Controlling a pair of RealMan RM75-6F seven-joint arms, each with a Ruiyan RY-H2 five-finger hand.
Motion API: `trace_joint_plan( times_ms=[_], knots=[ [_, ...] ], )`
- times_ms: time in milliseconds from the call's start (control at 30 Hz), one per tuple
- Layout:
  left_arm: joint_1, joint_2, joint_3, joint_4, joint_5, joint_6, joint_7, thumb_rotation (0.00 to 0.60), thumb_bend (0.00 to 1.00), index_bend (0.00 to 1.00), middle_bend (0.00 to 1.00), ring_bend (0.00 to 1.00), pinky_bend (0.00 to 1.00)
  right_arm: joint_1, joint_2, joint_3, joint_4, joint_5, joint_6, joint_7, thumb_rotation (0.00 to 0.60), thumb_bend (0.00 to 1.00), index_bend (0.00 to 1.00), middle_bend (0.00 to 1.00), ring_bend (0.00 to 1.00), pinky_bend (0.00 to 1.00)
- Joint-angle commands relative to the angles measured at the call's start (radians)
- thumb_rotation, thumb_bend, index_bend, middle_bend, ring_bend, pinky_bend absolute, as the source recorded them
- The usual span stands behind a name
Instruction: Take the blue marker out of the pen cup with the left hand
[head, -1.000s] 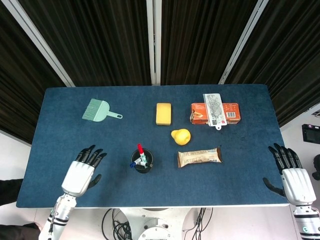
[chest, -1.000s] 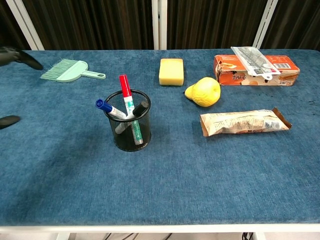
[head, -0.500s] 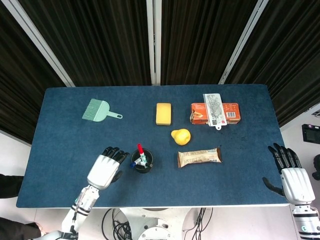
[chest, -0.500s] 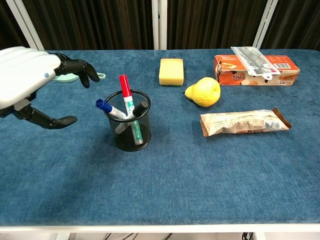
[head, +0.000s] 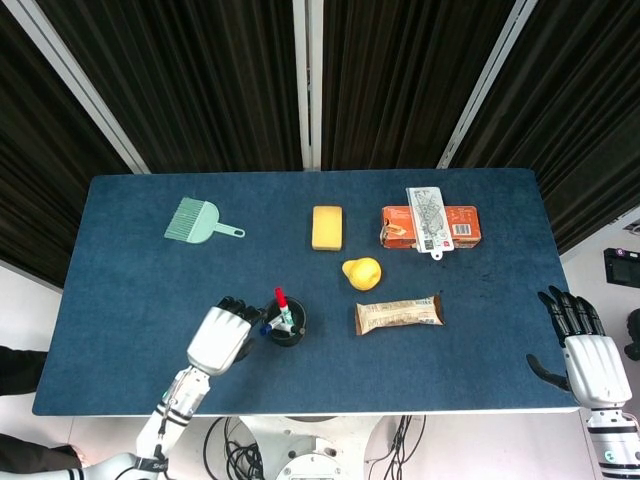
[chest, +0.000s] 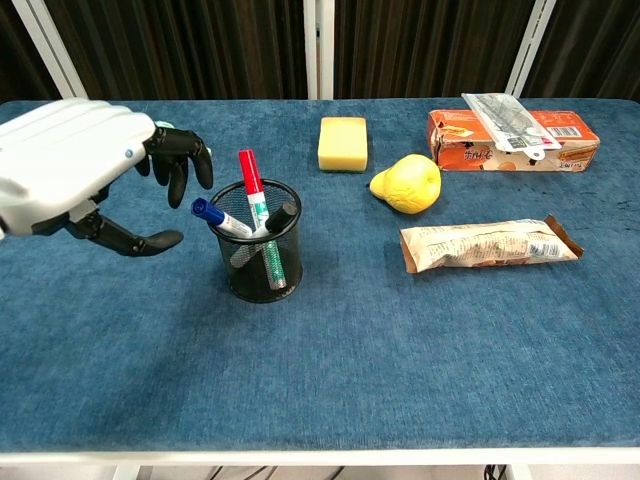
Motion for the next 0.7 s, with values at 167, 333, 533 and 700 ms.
trace_joint_plan(
  times_ms=[167, 333, 533, 700],
  knots=[
    [-0.018, -0.014, -0.002, 0.013, -0.011, -0.005, 0.003, 0.600, 0.32, 0.44, 0.56, 0.47, 0.43, 0.002, 0.002, 0.002, 0.000, 0.007, -0.005, 0.003, 0.600, 0.18, 0.00, 0.00, 0.00, 0.00],
    [-0.032, -0.018, -0.003, 0.016, -0.020, -0.011, 0.005, 0.600, 0.32, 0.46, 0.58, 0.50, 0.44, 0.004, 0.004, 0.004, -0.002, 0.014, -0.010, 0.004, 0.600, 0.18, 0.00, 0.00, 0.00, 0.00],
    [-0.043, -0.021, 0.000, 0.015, -0.026, -0.011, 0.014, 0.600, 0.33, 0.47, 0.60, 0.52, 0.44, 0.004, 0.007, 0.003, -0.007, 0.017, -0.013, 0.006, 0.600, 0.18, 0.00, 0.00, 0.00, 0.00],
    [-0.050, -0.028, 0.000, 0.022, -0.027, -0.003, 0.016, 0.600, 0.34, 0.48, 0.63, 0.55, 0.44, 0.005, 0.009, 0.006, -0.007, 0.024, -0.015, 0.010, 0.600, 0.18, 0.00, 0.00, 0.00, 0.00]
  ],
)
